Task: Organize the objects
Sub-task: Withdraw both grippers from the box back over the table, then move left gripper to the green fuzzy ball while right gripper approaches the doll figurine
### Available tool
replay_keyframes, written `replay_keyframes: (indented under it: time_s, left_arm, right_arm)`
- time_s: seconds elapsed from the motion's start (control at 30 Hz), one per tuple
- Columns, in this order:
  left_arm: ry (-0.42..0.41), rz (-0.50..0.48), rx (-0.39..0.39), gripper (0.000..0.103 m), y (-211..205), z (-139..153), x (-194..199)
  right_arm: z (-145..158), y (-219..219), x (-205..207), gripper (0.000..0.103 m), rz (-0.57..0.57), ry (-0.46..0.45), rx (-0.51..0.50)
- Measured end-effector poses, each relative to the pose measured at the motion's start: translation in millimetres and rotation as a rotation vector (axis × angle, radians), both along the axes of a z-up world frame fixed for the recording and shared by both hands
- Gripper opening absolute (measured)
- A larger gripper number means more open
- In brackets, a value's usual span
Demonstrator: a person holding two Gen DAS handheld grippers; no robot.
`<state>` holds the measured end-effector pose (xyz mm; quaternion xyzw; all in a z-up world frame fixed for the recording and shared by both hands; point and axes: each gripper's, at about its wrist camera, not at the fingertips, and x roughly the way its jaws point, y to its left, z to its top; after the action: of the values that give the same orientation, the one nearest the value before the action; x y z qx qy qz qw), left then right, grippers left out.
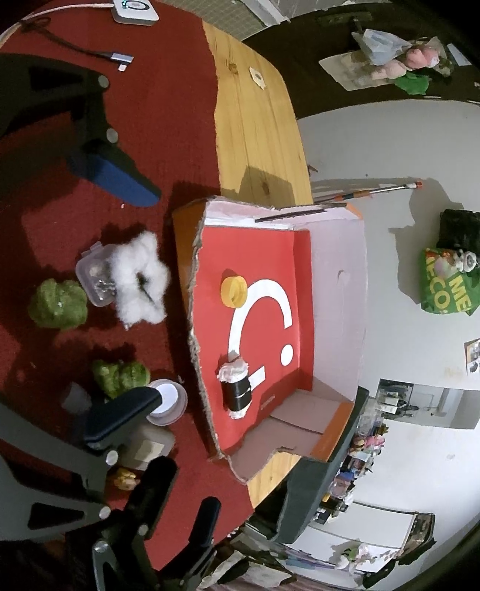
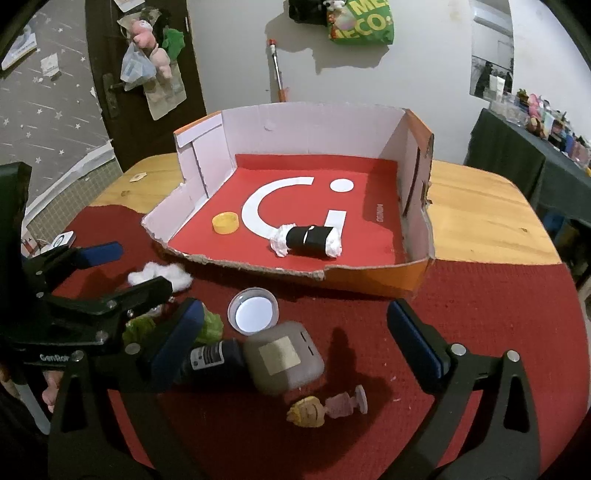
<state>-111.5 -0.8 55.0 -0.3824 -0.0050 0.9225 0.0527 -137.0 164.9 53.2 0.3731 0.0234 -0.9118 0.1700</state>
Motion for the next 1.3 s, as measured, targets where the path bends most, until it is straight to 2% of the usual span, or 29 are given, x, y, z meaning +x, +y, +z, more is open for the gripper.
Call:
replay_keyframes:
  time_s: [0.17, 0.83, 1.3]
  left_arm:
    - [-0.006, 0.008, -0.004, 0.103, -2, -2, 5]
    - [-0.029, 0.024, 0.005, 0.103, -6, -11, 20]
    - [-0.042, 0.007, 0.016, 0.103, -4, -18, 35]
  right_arm:
    - [0, 1, 2, 0.103, -0.001, 0.001, -0.001]
    - [-12, -5, 23, 0.103, 0.02, -0.016, 0.031]
    - [-19, 5, 38, 0.103, -0.007, -0.029, 0.019]
